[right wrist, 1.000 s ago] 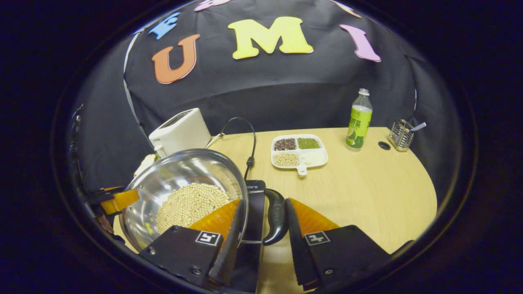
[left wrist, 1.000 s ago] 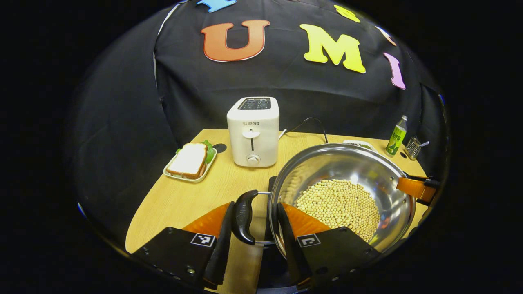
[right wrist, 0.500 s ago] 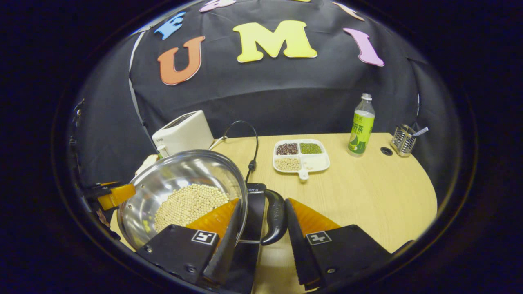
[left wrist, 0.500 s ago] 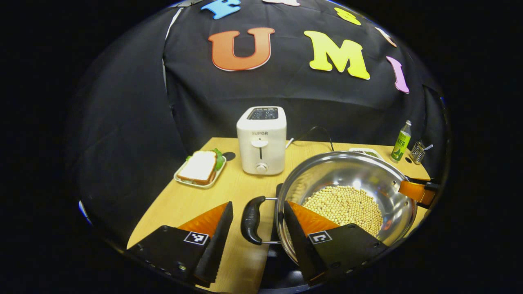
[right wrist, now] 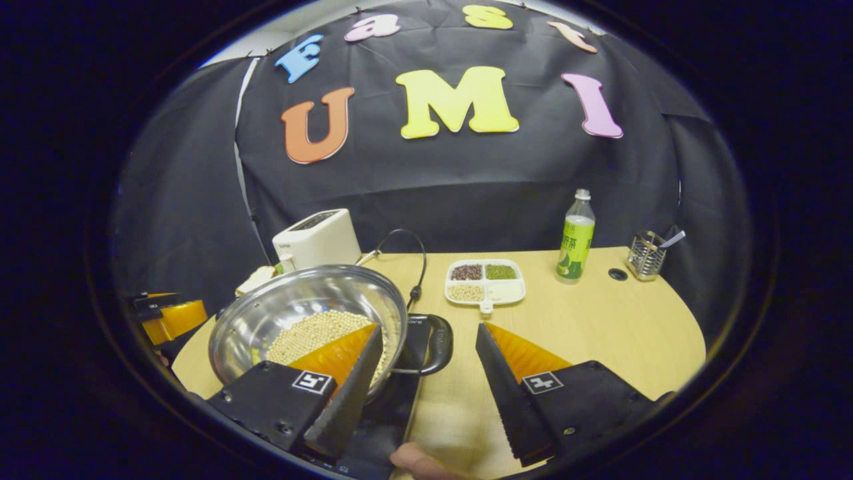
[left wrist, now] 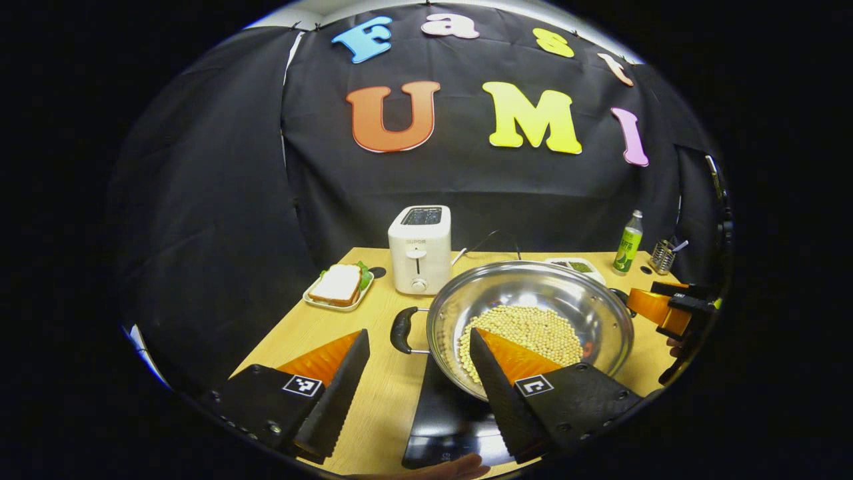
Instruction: First push the handle of the pot to place it horizontally, then grasp the pot with both hands and set it on the induction cooktop.
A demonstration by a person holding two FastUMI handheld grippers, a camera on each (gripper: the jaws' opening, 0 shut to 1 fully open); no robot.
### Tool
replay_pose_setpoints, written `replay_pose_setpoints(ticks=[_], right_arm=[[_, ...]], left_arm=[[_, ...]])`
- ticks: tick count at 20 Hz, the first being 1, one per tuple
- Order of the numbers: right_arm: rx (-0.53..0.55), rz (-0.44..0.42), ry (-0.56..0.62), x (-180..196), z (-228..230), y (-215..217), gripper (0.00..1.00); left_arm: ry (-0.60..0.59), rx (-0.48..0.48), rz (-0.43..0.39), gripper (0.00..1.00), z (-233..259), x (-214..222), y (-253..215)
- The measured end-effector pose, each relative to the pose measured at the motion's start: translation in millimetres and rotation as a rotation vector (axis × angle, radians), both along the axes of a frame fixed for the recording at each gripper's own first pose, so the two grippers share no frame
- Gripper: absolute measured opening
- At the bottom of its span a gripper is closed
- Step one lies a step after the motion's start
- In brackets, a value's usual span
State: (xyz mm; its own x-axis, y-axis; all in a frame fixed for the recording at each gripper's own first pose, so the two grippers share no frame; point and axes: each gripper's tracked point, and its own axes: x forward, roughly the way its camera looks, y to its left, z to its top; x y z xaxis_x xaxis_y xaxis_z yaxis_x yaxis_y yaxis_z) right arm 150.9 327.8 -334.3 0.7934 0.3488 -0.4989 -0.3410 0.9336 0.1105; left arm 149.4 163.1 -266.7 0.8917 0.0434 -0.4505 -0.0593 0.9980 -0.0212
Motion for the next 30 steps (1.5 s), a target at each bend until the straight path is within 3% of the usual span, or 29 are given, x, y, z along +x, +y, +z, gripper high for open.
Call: replay_pose_setpoints(ticks=[7,17,19,21,30], right_arm=[[0.004,0.019,-0.089,-65,36,-27,0.92],[0.024,-0.063,-0.208,-148,107,-134,0.92],[0.024,-0.086,-0.246,-160,125,-156,0.93],[0.030,-0.099,-0.267,-169,138,-175,1.00],[0.076,-0.140,-0.356,-198,191,-221,1.00]], left_arm=[[-0.089,0.007,-0.004,0.94,36,-60,-27],[-0.236,-0.039,-0.044,0.94,104,-143,-95],[-0.278,-0.038,-0.056,0.93,124,-157,-103],[-0.304,-0.031,-0.041,0.93,139,-170,-108],[-0.437,-0.034,-0.006,0.93,195,-215,-136]])
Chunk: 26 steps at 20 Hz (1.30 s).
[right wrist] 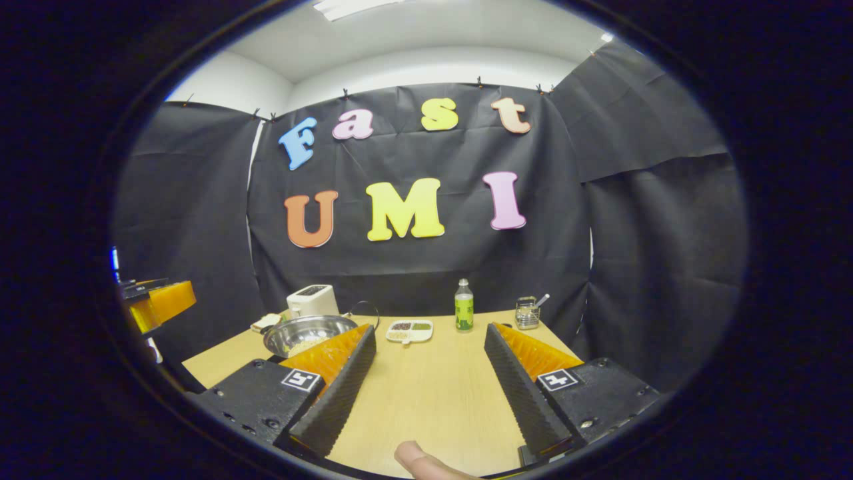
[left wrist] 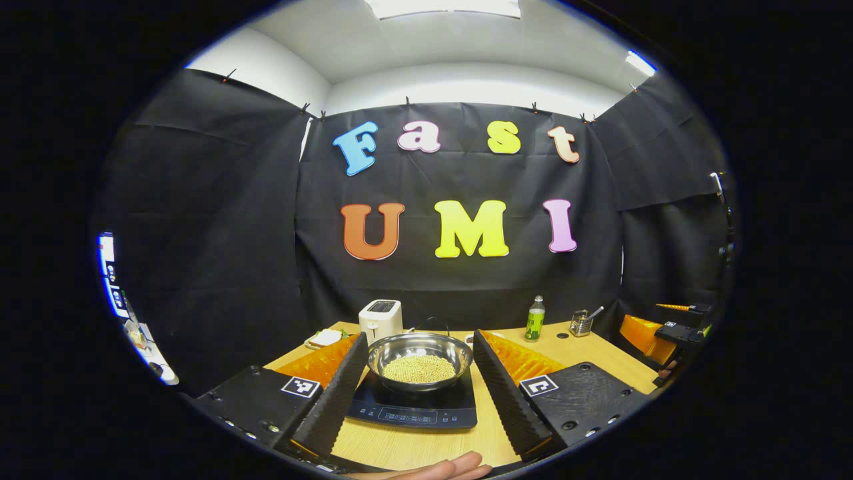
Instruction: First push the handle of the pot to place it horizontally, then grasp the pot with both hands and set it on the induction cooktop.
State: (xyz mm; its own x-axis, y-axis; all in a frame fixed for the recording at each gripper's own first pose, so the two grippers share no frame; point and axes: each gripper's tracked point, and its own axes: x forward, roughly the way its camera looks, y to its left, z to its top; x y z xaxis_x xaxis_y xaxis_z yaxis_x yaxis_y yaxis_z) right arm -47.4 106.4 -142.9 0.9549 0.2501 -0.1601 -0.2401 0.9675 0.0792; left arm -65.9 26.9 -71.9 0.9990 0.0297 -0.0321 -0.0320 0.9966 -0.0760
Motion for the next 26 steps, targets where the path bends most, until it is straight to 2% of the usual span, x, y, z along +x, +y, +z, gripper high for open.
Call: replay_pose_setpoints(ticks=[6,11,26], right_arm=[[0.013,0.013,-0.134,-30,45,-7,1.00],[-0.028,0.027,-0.206,-51,62,-10,1.00],[-0.043,0.029,-0.215,-57,55,-16,1.00]], left_arm=[[-0.102,-0.053,-0.044,0.93,28,-22,-11],[-0.119,-0.069,-0.070,0.93,28,-36,-13],[-0.095,-0.049,-0.079,0.94,11,-34,-7]])
